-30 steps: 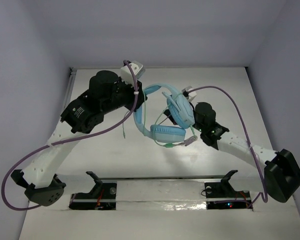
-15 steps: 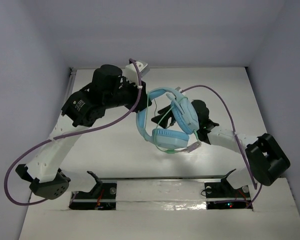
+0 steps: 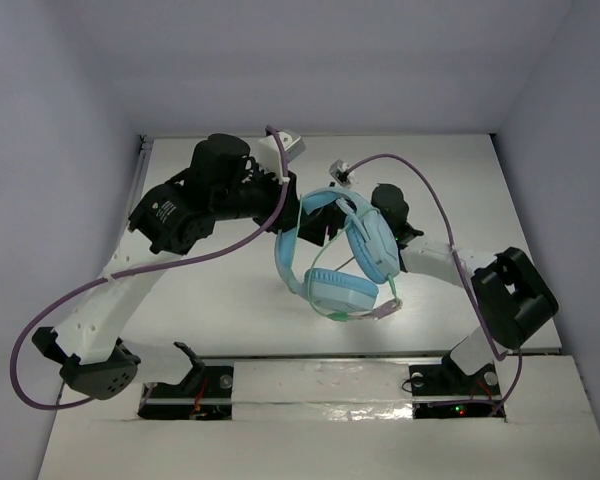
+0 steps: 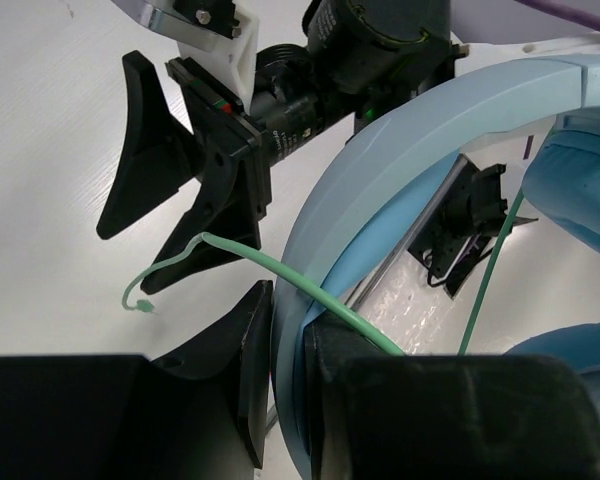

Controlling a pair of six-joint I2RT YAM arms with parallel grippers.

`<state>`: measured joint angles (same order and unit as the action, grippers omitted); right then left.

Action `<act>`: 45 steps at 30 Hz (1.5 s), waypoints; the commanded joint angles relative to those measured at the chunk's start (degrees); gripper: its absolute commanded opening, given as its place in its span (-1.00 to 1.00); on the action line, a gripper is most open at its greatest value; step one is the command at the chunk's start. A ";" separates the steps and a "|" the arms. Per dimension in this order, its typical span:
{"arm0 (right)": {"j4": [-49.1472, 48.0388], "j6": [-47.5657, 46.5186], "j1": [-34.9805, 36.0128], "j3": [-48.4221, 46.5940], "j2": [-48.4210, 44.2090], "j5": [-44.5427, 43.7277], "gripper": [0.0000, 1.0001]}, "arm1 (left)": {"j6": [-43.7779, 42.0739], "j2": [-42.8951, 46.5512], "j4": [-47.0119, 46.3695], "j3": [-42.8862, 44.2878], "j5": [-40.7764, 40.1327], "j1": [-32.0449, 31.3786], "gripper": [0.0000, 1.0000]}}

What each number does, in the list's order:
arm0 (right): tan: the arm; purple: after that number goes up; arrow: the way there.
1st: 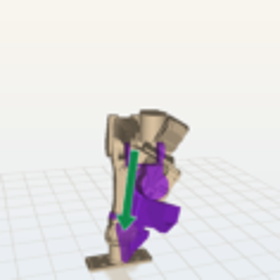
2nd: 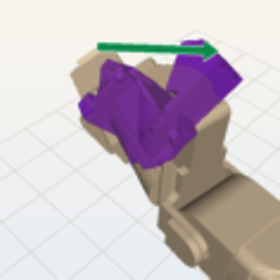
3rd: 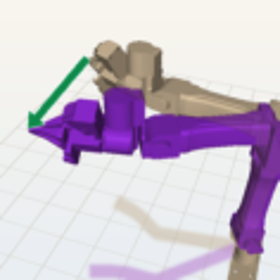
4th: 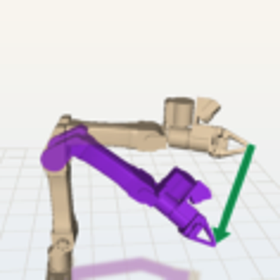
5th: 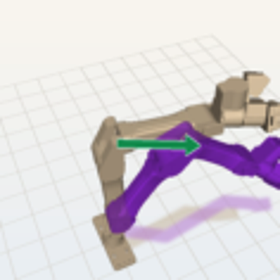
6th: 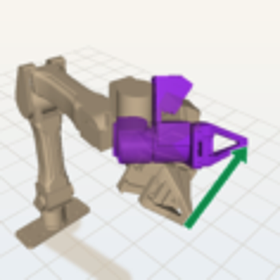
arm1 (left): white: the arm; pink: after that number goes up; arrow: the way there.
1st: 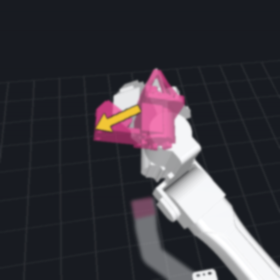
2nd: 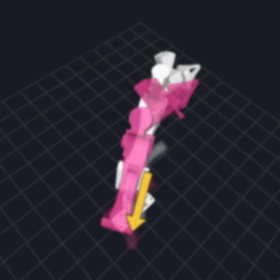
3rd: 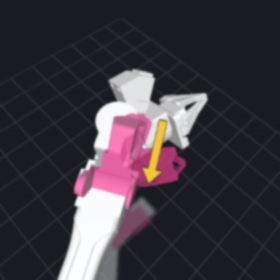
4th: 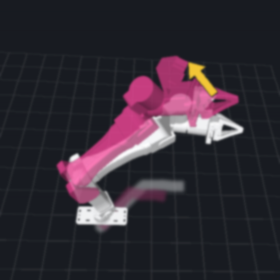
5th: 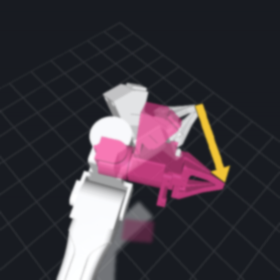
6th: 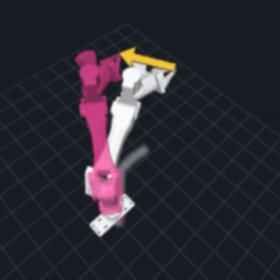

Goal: Wrap the headphones

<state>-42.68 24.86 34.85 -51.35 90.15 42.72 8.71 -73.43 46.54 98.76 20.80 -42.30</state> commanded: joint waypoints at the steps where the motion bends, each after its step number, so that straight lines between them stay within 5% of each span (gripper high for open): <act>1: -10.58 5.80 -0.05 -3.13 1.16 3.60 0.24 | 2.80 1.89 -4.53 0.12 3.02 -0.15 -1.00; 16: -22.97 16.53 2.76 -5.34 7.23 8.26 0.29 | 2.45 1.80 -6.55 0.82 3.02 -0.15 -1.00; 17: -25.41 18.36 2.77 -5.08 7.58 8.17 0.19 | 2.54 1.80 -6.55 0.82 2.85 -0.15 -1.00; 18: -27.35 19.42 2.77 -4.64 8.11 7.65 -0.26 | 2.54 1.88 -6.47 0.73 2.93 -0.15 -1.00; 21: -21.08 15.06 2.77 -5.24 6.81 3.10 -1.00 | 2.37 2.85 -6.20 -0.58 2.76 -0.15 -1.00; 29: 6.87 2.65 -4.17 -12.63 0.91 -19.58 -1.00 | 1.13 7.51 -4.53 -10.69 -3.30 -0.15 -1.00; 33: 12.78 0.20 -8.92 -14.56 -2.95 -28.37 -1.00 | 0.78 9.18 -4.62 -13.24 -5.50 -0.15 -1.00; 45: 22.64 -5.61 -12.61 -17.56 -9.20 -33.75 -1.00 | 0.08 10.67 -6.90 -17.11 -7.96 0.38 -1.00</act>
<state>-22.52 21.61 23.40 -67.48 82.59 13.82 7.86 -65.80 43.99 81.32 11.31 -42.28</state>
